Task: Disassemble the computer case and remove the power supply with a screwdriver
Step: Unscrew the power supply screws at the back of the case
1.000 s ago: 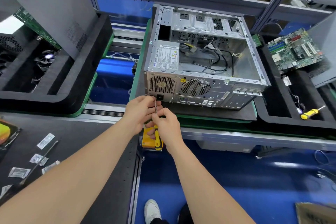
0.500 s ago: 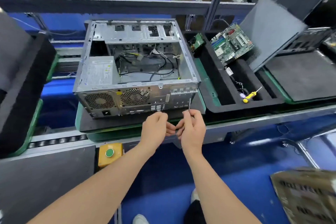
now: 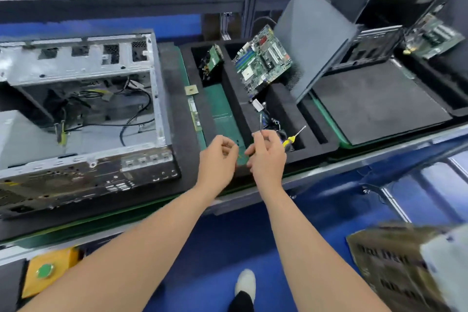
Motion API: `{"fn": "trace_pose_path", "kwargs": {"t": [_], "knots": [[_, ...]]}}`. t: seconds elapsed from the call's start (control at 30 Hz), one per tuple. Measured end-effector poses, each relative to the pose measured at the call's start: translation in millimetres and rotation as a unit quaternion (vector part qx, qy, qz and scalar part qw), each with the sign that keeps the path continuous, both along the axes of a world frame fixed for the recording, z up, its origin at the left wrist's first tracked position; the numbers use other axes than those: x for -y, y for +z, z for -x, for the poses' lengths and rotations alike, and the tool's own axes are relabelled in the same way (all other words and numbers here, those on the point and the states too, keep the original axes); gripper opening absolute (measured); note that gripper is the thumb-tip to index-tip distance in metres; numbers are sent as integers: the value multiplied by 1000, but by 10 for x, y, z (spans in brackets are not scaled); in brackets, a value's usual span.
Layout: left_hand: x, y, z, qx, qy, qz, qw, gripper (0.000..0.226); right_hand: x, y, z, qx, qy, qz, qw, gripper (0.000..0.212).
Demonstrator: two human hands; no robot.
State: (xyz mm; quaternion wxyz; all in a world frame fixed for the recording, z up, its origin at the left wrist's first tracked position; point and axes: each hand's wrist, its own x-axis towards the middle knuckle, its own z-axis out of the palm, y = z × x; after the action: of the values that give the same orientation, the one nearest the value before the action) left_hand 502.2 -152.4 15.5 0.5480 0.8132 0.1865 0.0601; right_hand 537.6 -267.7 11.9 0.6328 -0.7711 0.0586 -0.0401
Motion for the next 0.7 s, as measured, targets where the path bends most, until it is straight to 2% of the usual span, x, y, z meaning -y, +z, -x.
{"fn": "trace_pose_path", "kwargs": {"t": [0.1, 0.2, 0.37, 0.53, 0.7], "knots": [[12, -60, -267, -22, -5, -162, 986, 8, 98, -11, -326, -35, 18, -20, 999, 14], [11, -114, -448, -75, 8, -249, 966, 10, 122, -25, -553, -55, 49, -22, 997, 12], [20, -214, -537, -118, 26, -258, 958, 13, 85, -38, -726, -67, 95, -18, 993, 13], [39, -187, -568, -124, 41, -253, 959, 24, 60, 12, -777, -73, 107, -8, 992, 11], [42, 43, -564, -78, 70, -228, 968, 17, -7, 192, -747, -75, 107, -46, 990, 14]]}}
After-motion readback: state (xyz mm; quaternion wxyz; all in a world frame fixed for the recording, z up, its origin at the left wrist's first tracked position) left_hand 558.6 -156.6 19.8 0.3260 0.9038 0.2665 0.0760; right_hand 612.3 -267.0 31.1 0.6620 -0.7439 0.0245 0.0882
